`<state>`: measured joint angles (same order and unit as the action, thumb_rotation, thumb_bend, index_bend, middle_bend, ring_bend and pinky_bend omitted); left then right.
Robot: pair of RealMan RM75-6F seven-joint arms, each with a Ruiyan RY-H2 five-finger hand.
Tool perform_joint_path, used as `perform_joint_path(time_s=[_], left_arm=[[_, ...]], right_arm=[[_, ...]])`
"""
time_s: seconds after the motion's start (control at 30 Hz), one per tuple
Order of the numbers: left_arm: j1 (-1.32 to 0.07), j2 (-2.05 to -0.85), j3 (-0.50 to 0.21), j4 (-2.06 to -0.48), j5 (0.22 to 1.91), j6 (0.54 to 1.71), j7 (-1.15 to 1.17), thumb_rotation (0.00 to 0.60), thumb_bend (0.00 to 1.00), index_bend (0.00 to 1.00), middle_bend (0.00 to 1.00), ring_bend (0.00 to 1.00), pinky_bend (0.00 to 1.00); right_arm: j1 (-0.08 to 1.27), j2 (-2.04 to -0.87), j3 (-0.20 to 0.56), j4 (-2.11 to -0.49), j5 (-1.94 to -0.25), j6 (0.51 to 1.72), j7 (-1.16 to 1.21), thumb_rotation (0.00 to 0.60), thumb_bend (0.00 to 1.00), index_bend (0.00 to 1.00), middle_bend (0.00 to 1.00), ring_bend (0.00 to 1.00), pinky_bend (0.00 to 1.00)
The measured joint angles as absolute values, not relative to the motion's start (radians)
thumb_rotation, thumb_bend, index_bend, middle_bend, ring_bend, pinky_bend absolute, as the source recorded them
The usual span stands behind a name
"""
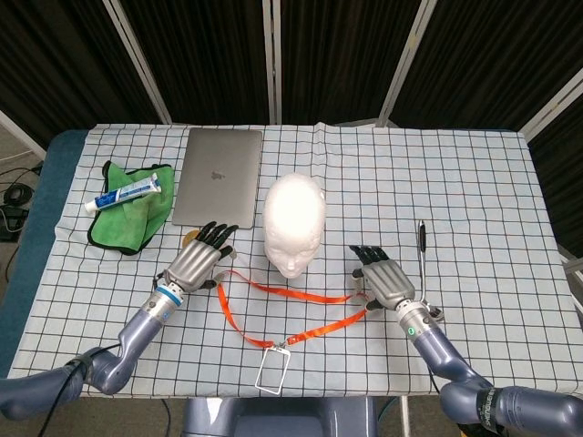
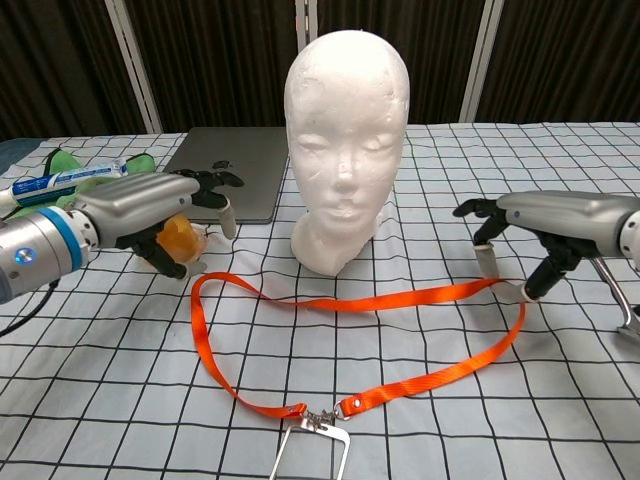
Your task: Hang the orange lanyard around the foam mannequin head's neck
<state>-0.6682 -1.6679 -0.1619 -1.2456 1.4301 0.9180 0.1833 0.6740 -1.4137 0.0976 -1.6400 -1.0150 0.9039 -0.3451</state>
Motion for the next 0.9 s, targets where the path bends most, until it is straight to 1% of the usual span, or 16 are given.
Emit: perform_joint_path(time_s=[0.23, 0.4, 0.57, 0.67, 0.77, 0.9], left_arm=[[-0.715, -1.741, -0.149, -1.161, 1.409, 0.868, 0.178, 0.6, 0.39, 0.43, 0.0, 0.0, 0.0], [-0.724, -1.761, -0.139, -1.132, 1.399, 0.861, 0.177, 0.6, 0.39, 0.43, 0.0, 0.0, 0.0], [-0.732, -1.778, -0.13, -1.105, 1.403, 0.869, 0.164, 0.6, 0.39, 0.45, 0.0, 0.0, 0.0], [-0.736, -1.786, -0.129, -1.096, 1.4, 0.87, 0.166, 0.6, 0.42, 0.45, 0.0, 0.0, 0.0], [-0.741, -1.79, -0.128, -1.095, 1.382, 0.855, 0.18, 0.6, 0.45, 0.48, 0.0, 0.0, 0.0], [-0.743, -1.803, -0.127, -1.091, 1.367, 0.855, 0.197, 0.6, 0.47, 0.55, 0.0, 0.0, 0.0]], right_arm=[[0.685, -1.421, 0.103, -1.617, -1.011, 0.887, -0.334, 0.6, 0.62, 0.71, 0.04, 0.0, 0.0], [0.691, -1.423, 0.105, -1.605, -1.014, 0.878, -0.321, 0.6, 0.62, 0.72, 0.06, 0.0, 0.0], [0.693, -1.425, 0.103, -1.597, -1.019, 0.876, -0.317, 0.6, 0.62, 0.72, 0.06, 0.0, 0.0], [0.695, -1.426, 0.103, -1.593, -1.019, 0.874, -0.313, 0.6, 0.62, 0.72, 0.06, 0.0, 0.0], [0.696, -1.427, 0.101, -1.591, -1.021, 0.872, -0.312, 0.6, 0.62, 0.72, 0.06, 0.0, 0.0], [0.696, -1.427, 0.099, -1.591, -1.024, 0.873, -0.311, 0.6, 0.62, 0.72, 0.06, 0.0, 0.0]])
